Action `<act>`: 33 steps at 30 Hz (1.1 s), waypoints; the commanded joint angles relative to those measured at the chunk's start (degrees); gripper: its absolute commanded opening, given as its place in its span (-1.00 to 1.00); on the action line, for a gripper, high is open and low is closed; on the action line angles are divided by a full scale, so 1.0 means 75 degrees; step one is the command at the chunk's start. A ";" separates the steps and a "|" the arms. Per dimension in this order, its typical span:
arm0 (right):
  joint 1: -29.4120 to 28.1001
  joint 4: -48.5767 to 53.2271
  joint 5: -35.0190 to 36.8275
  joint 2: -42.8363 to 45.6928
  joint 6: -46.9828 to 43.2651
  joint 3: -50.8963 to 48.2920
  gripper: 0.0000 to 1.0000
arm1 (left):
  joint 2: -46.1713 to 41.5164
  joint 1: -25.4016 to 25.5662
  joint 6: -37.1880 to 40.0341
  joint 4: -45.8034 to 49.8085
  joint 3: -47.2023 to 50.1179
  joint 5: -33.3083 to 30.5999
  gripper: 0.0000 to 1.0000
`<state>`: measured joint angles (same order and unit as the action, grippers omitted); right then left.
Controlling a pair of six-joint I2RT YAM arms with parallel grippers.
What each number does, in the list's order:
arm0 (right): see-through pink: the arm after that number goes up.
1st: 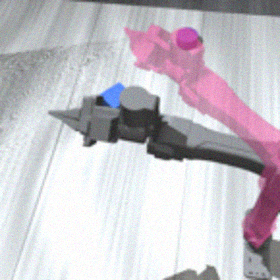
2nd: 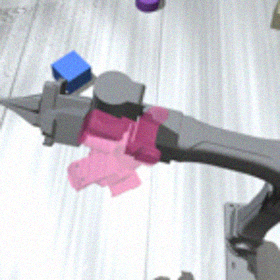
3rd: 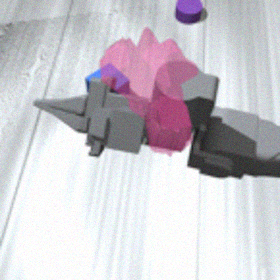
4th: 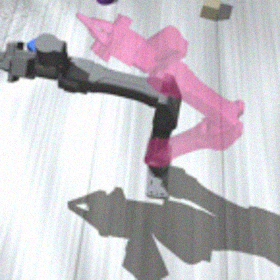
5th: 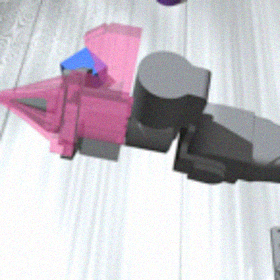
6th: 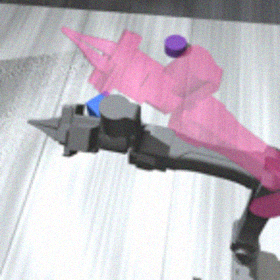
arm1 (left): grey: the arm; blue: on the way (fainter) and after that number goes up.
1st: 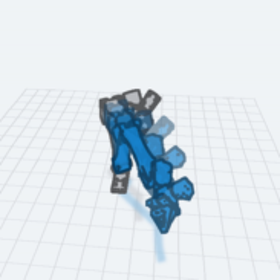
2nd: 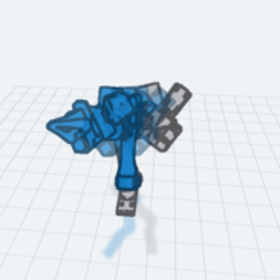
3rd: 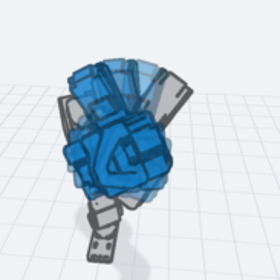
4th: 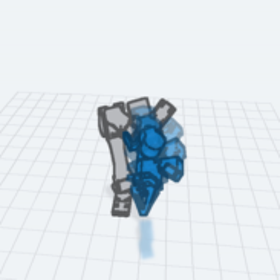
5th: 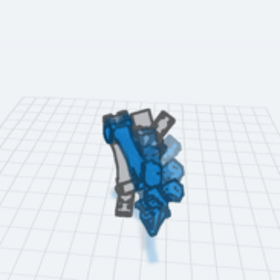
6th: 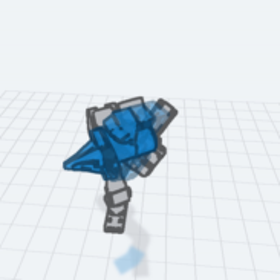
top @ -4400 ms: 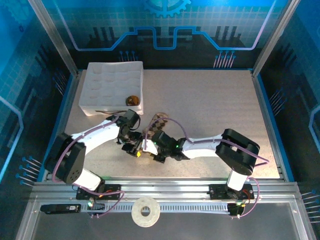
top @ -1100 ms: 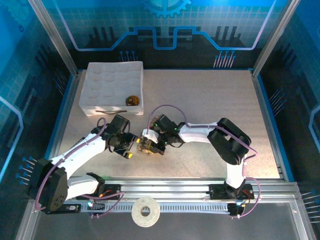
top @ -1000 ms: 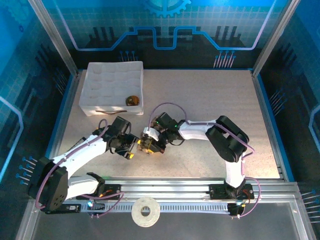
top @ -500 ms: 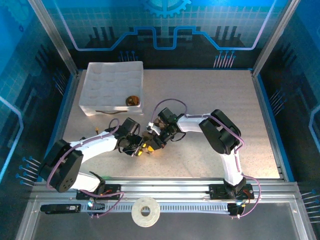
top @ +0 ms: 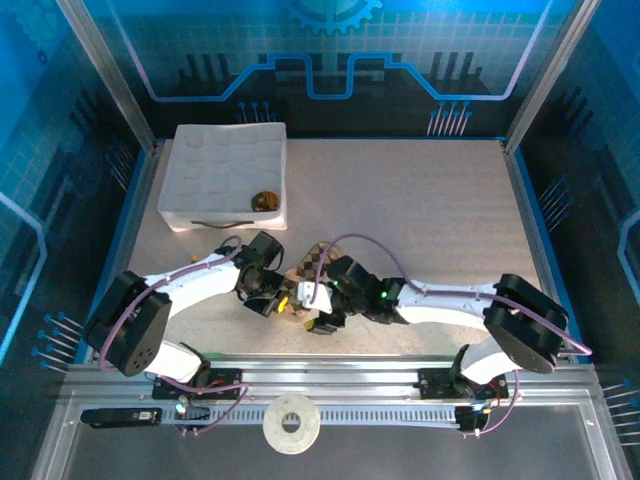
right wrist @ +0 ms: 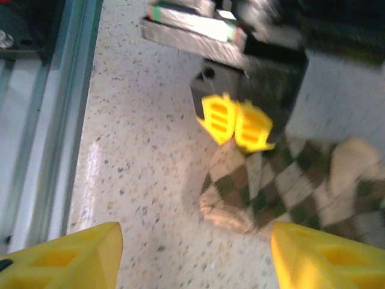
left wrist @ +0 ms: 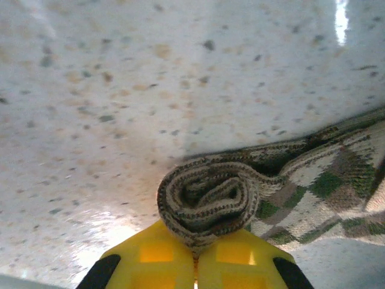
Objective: Roll the socks
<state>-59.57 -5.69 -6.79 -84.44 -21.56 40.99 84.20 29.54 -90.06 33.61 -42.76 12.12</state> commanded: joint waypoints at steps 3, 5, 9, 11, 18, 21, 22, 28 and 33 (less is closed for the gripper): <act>-0.1048 -0.1209 0.3240 -0.0614 -0.1813 -0.0154 0.30 | 0.0748 0.0030 0.0235 0.1705 -0.0517 0.0060 -1.00; -0.1272 -0.1258 0.3717 -0.1029 -0.2106 0.0060 0.25 | 0.0923 0.0016 0.0308 0.1699 -0.0634 0.0130 -1.00; -0.1452 -0.1497 0.3666 -0.1635 -0.2234 0.0438 0.06 | 0.1115 -0.0015 0.0334 0.1625 -0.0758 0.0171 -1.00; -0.1474 -0.1413 0.3618 -0.1864 -0.2138 0.0600 0.00 | 0.1225 -0.0059 0.0395 0.1626 -0.0851 0.0191 -1.00; -0.1293 -0.1075 0.4048 -0.2691 -0.1538 0.0970 -0.45 | 0.1168 -0.0120 0.0455 0.1633 -0.0981 0.0255 -1.00; -0.0936 -0.0551 0.3552 -0.2723 -0.0868 0.1057 -0.89 | 0.0767 -0.0182 0.0454 0.1680 -0.0943 0.0178 -0.96; -0.0839 -0.0412 0.3275 -0.2671 -0.0704 0.1045 -0.99 | 0.0595 -0.0212 0.0427 0.1662 -0.0926 0.0134 -0.84; 0.0088 0.0477 0.0316 -0.2366 0.0420 0.1025 -1.00 | -0.1014 -0.0497 -0.0052 0.0938 -0.0321 -0.0154 0.38; 0.0999 0.0914 -0.1970 -0.2718 0.1379 0.1204 -1.00 | -0.1938 -0.0667 -0.0121 0.0236 0.0278 -0.0342 0.57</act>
<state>-54.72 -7.14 -7.73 -102.13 -17.93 50.15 71.61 25.12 -89.93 38.46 -43.20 11.09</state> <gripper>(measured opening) 0.063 0.783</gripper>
